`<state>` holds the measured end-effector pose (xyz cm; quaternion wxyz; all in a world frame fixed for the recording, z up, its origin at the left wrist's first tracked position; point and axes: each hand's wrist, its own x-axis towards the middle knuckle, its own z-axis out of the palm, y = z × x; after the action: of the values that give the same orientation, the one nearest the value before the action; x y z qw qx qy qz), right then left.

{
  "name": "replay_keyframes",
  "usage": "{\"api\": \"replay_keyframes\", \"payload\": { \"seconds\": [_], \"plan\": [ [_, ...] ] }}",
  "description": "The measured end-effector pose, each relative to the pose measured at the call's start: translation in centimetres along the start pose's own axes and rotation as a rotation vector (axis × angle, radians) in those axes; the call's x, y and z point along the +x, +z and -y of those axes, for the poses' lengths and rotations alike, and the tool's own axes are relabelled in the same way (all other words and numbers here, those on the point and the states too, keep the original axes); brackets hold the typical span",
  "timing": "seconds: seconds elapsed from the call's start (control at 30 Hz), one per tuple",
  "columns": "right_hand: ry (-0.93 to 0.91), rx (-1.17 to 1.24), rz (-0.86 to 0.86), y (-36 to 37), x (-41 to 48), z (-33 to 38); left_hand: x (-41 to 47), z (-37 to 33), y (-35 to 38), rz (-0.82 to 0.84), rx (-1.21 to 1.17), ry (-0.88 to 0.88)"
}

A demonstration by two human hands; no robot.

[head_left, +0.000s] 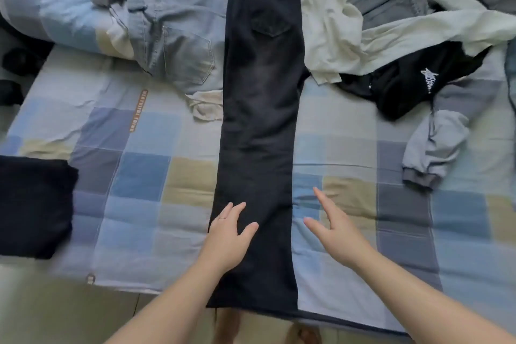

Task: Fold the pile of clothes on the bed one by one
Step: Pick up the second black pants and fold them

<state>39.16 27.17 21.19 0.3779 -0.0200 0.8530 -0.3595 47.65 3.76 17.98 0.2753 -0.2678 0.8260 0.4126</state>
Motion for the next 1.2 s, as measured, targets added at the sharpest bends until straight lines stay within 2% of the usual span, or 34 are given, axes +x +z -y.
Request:
{"api": "replay_keyframes", "payload": {
  "seconds": [0.2, 0.3, 0.4, 0.6, 0.7, 0.8, 0.9, 1.03, 1.1, 1.2],
  "plan": [
    [0.165, 0.133, 0.038, 7.4, -4.1, -8.3, -4.9, 11.8, 7.6, 0.061, 0.033, -0.220],
    [0.259, 0.188, 0.044, 11.5, -5.0, -11.7, -5.7, 16.2, 9.2, -0.015, 0.024, -0.292],
    [0.317, 0.207, 0.054, 15.1, -5.2, -14.0, -4.8, 18.9, 9.7, -0.139, 0.021, -0.255],
    [0.383, 0.330, -0.077, 20.7, -3.4, -15.6, -2.4, 21.0, 9.9, -0.254, -0.127, -0.180],
    [0.448, 0.501, -0.070, 22.3, -2.8, -15.6, -1.8, 21.1, 9.3, -0.174, -0.247, -0.213],
    [0.451, 0.559, -0.105, 23.1, -2.8, -15.2, -1.9, 21.9, 8.9, -0.093, -0.225, -0.142],
    [0.491, 0.634, -0.158, 23.5, -3.6, -15.3, -2.2, 22.7, 8.3, 0.000, -0.330, -0.156],
    [0.598, 0.492, -0.118, 23.9, -4.4, -14.9, -3.0, 24.0, 7.9, 0.082, -0.283, -0.268],
    [0.550, 0.462, -0.161, 23.8, -4.3, -14.0, -3.3, 24.3, 7.7, 0.029, -0.211, -0.254],
    [0.477, 0.491, -0.229, 23.6, -3.8, -13.1, -3.4, 23.8, 7.5, -0.069, -0.274, -0.228]
  ]
}}
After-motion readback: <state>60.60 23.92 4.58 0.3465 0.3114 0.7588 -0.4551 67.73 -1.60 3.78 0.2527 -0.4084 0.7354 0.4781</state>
